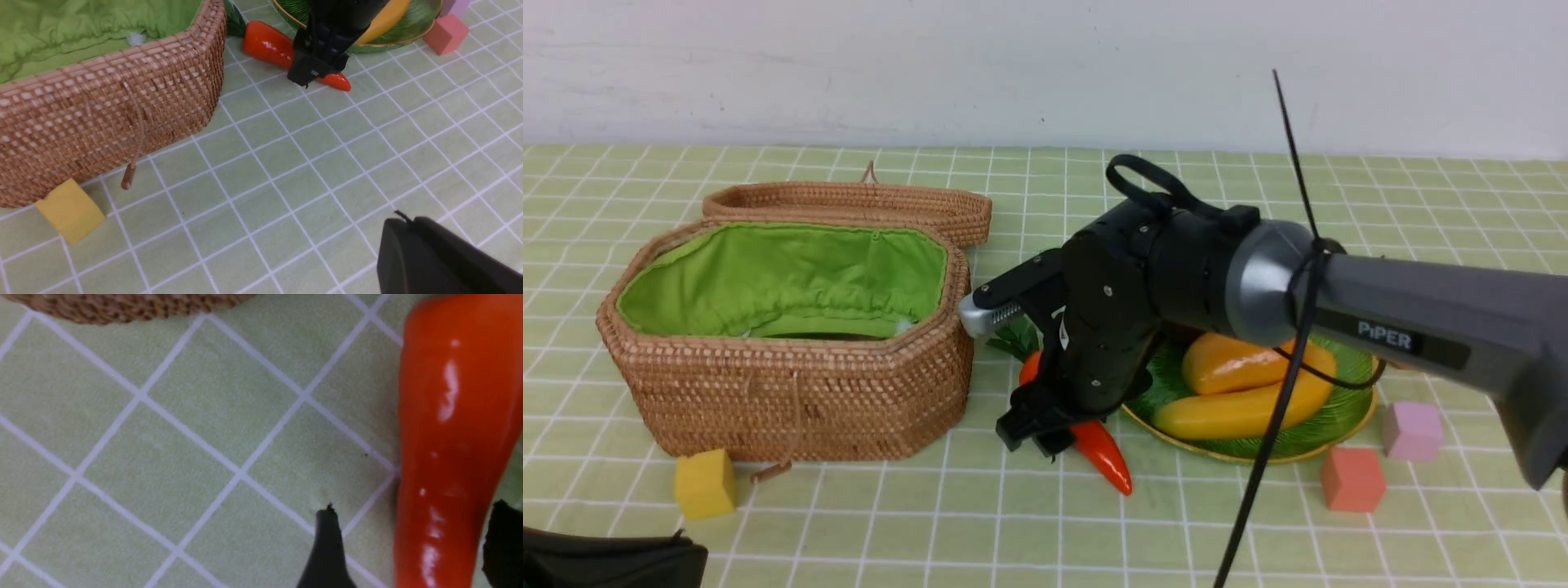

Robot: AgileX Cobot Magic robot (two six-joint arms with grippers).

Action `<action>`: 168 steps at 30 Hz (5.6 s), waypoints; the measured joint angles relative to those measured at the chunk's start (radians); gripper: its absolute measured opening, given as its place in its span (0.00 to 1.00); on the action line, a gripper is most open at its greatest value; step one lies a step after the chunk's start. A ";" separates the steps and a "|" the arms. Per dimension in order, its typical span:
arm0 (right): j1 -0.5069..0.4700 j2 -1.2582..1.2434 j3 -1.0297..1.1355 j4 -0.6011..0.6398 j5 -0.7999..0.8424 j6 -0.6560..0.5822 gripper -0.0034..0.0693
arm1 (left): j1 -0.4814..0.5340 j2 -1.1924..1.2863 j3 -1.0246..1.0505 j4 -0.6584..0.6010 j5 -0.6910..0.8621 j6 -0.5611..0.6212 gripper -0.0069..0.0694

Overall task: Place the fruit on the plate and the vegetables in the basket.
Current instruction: Use the right arm to grab a carrot and put it into the left basket, then use the right arm to grab a potato and put it into the left basket

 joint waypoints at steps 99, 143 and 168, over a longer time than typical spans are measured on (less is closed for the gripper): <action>0.078 -0.080 -0.691 0.032 0.393 -0.569 0.59 | 0.000 0.024 -0.094 0.044 0.024 -0.064 0.07; -0.748 -0.003 -0.088 0.112 0.075 -1.049 0.93 | 0.000 0.163 -0.090 -0.400 -0.142 0.516 0.07; -0.755 0.092 -0.109 0.131 0.025 -1.074 0.91 | 0.000 0.163 -0.090 -0.402 -0.138 0.516 0.07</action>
